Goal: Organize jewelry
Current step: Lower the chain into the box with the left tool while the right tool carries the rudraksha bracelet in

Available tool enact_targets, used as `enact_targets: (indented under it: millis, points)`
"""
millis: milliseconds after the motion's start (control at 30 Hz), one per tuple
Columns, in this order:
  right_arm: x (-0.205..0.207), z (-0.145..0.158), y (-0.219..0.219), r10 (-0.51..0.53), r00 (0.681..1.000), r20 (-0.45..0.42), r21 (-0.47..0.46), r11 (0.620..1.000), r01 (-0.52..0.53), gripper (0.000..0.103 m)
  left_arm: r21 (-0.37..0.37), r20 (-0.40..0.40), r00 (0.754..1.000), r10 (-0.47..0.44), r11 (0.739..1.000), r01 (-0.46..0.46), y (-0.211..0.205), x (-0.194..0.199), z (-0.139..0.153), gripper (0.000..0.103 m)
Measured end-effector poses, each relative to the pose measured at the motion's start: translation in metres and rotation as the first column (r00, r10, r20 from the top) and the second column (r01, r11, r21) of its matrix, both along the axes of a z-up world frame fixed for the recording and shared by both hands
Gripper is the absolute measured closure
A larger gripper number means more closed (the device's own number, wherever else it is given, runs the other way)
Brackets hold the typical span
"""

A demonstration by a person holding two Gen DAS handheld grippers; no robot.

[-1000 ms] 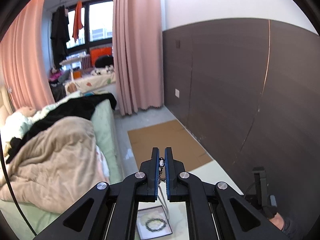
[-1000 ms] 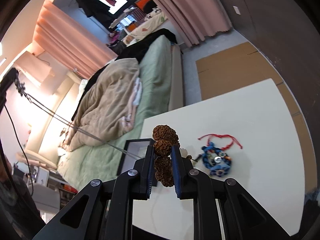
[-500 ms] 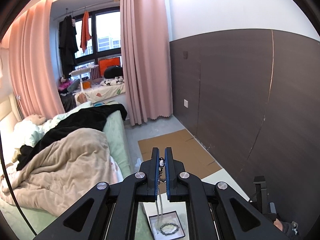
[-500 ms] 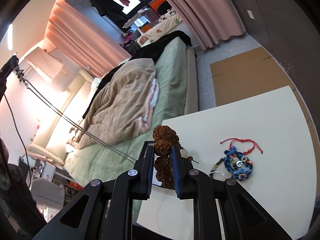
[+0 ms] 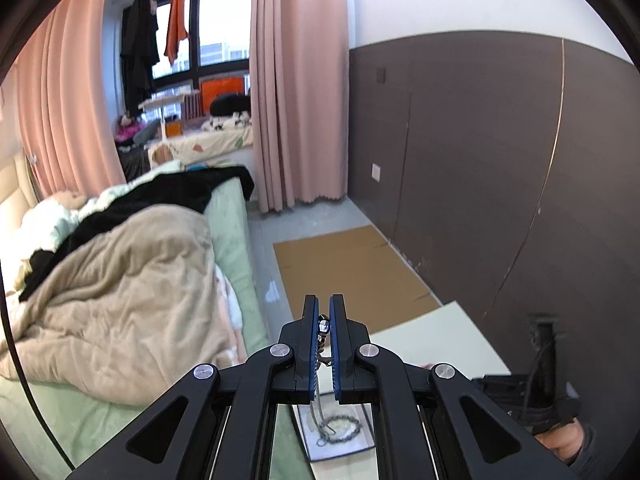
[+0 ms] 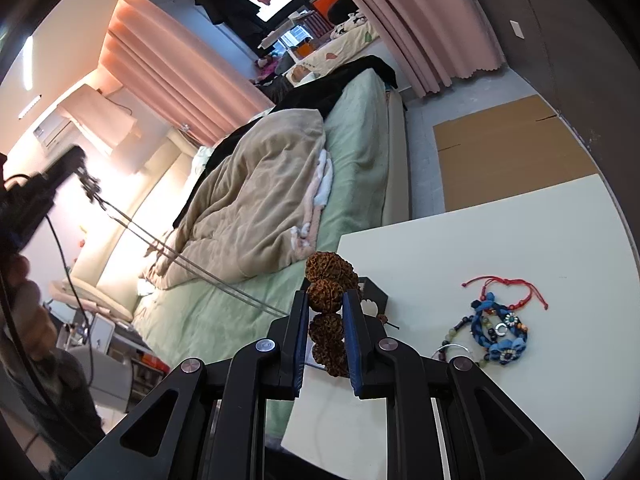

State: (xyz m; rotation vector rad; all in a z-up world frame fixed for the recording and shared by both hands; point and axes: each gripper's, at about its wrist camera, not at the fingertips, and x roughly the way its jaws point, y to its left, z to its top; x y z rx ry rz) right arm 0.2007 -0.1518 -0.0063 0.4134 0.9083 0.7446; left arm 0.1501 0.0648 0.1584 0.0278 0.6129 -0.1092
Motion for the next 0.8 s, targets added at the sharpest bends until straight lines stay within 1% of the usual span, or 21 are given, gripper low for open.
enact_targets:
  millis: [267, 400, 533, 600, 667, 733, 767, 800]
  points:
    - [0.003, -0.001, 0.012, 0.000, 1.000, -0.004, 0.014, 1.000, 0.000, 0.084, -0.036, -0.132, 0.991, -0.021, 0.999, 0.016, 0.001, 0.012, -0.063, 0.098]
    - [0.004, -0.001, 0.020, 0.008, 1.000, -0.005, 0.019, 1.000, -0.008, 0.084, -0.071, -0.200, 0.979, -0.030, 0.997, 0.016, 0.001, 0.015, -0.096, 0.098]
    - [0.006, -0.004, 0.030, 0.018, 1.000, -0.010, 0.016, 1.000, -0.018, 0.085, -0.107, -0.252, 0.967, -0.044, 0.994, 0.017, 0.000, 0.018, -0.123, 0.098]
    - [0.007, -0.006, 0.034, 0.019, 1.000, -0.016, 0.014, 1.000, -0.019, 0.085, -0.123, -0.277, 0.960, -0.041, 0.992, 0.007, 0.001, 0.020, -0.134, 0.097]
    - [0.009, -0.009, 0.038, 0.017, 1.000, -0.025, 0.008, 1.000, -0.017, 0.085, -0.154, -0.320, 0.947, -0.027, 0.988, -0.024, 0.009, 0.027, -0.146, 0.096]
    - [0.011, -0.012, 0.042, 0.015, 0.999, -0.031, 0.003, 1.000, -0.015, 0.085, -0.187, -0.377, 0.926, -0.008, 0.980, -0.068, 0.021, 0.032, -0.157, 0.084]
    - [0.011, -0.012, 0.043, 0.015, 0.999, -0.033, 0.000, 1.000, -0.015, 0.085, -0.192, -0.379, 0.925, 0.003, 0.978, -0.082, 0.026, 0.030, -0.158, 0.065]
    - [0.012, -0.014, 0.045, 0.014, 0.999, -0.034, -0.006, 1.000, -0.015, 0.084, -0.191, -0.372, 0.928, 0.011, 0.978, -0.088, 0.029, 0.029, -0.157, 0.043]
